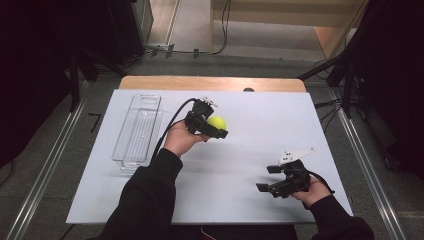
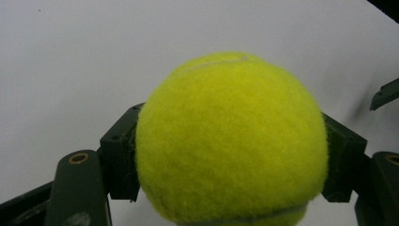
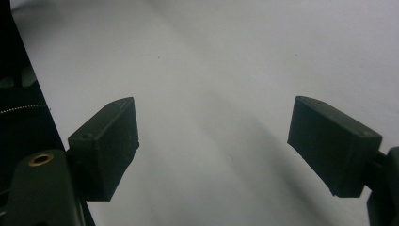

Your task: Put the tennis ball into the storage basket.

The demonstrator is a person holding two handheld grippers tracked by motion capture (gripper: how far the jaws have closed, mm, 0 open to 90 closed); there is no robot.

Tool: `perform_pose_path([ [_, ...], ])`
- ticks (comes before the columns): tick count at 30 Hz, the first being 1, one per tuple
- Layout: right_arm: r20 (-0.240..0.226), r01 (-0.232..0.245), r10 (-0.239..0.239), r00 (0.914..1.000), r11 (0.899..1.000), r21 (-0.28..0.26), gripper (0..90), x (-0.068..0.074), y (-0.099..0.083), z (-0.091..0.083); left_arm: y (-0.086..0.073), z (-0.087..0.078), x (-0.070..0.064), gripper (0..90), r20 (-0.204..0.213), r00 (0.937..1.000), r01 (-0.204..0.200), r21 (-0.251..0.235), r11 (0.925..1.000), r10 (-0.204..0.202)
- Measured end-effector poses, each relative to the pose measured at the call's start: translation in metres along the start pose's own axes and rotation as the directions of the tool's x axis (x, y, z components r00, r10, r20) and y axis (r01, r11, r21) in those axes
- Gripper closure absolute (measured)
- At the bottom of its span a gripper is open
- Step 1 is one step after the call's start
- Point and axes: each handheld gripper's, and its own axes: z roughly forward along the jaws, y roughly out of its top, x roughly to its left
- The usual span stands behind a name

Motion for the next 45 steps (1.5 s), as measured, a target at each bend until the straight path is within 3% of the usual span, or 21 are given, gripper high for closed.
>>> perform_pose_path([
  [30,0.001,0.004,-0.004,1.0,1.0,-0.008,14.8,0.0,0.0,-0.001,0.0,-0.03,0.001,26.6,0.024,0.9997,0.002,0.011,0.9999,-0.002],
  [45,0.003,-0.003,0.003,1.0,1.0,-0.014,14.8,-0.001,0.0,-0.002,-0.003,-0.04,0.013,26.6,-0.016,0.9994,0.03,0.003,0.9995,-0.03],
])
